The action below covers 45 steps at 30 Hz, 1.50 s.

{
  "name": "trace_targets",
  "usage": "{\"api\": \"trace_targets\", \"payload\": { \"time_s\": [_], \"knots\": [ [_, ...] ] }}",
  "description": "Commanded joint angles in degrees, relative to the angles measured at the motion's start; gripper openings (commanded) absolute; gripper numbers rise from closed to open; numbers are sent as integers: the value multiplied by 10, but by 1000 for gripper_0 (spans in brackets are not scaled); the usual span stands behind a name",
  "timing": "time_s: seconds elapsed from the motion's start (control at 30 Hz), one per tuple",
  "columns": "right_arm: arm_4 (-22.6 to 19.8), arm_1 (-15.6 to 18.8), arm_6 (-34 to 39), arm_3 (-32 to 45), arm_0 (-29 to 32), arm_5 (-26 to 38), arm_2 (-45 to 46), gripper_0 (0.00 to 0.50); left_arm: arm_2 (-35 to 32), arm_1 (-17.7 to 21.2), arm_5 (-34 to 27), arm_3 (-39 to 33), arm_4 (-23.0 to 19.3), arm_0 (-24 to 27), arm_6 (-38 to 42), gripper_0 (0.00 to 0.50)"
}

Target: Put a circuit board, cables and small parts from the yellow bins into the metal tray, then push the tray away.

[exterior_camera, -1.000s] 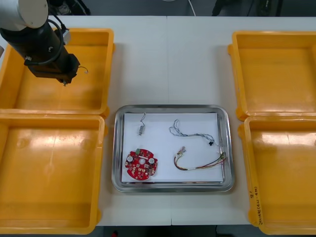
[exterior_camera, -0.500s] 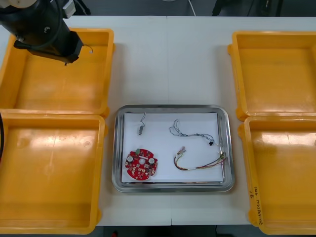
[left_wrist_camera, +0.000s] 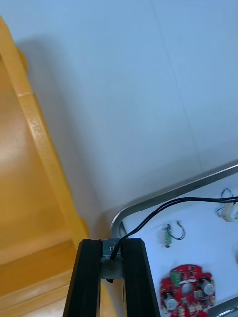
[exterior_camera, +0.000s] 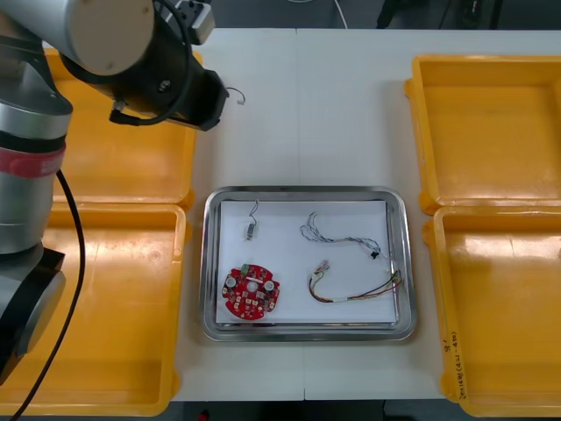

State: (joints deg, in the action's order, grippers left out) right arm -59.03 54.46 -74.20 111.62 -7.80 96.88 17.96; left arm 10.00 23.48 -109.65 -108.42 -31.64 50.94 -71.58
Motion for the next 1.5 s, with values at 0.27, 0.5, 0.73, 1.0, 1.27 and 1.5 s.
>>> {"api": "trace_targets", "payload": {
  "time_s": [0.27, 0.5, 0.73, 1.0, 1.27, 1.5],
  "knots": [
    [-2, 26, 13, 14, 5, 3, 22, 500, 155, -56, -4, -26, 38, -3, 233, 0],
    [-3, 26, 13, 15, 5, 3, 22, 500, 235, -58, -4, 12, 28, -5, 302, 0],
    [-4, 26, 13, 15, 6, 3, 22, 500, 294, -58, 37, 81, 25, -6, 333, 0],
    [-4, 26, 13, 15, 6, 6, 22, 500, 333, -58, 103, 140, 41, -6, 335, 0],
    [-4, 26, 13, 15, 6, 8, 22, 500, 352, -57, 139, 167, 41, -8, 334, 0],
    [-4, 26, 13, 14, 6, 9, 22, 500, 352, -52, 139, 166, 36, -8, 334, 500]
  ]
}}
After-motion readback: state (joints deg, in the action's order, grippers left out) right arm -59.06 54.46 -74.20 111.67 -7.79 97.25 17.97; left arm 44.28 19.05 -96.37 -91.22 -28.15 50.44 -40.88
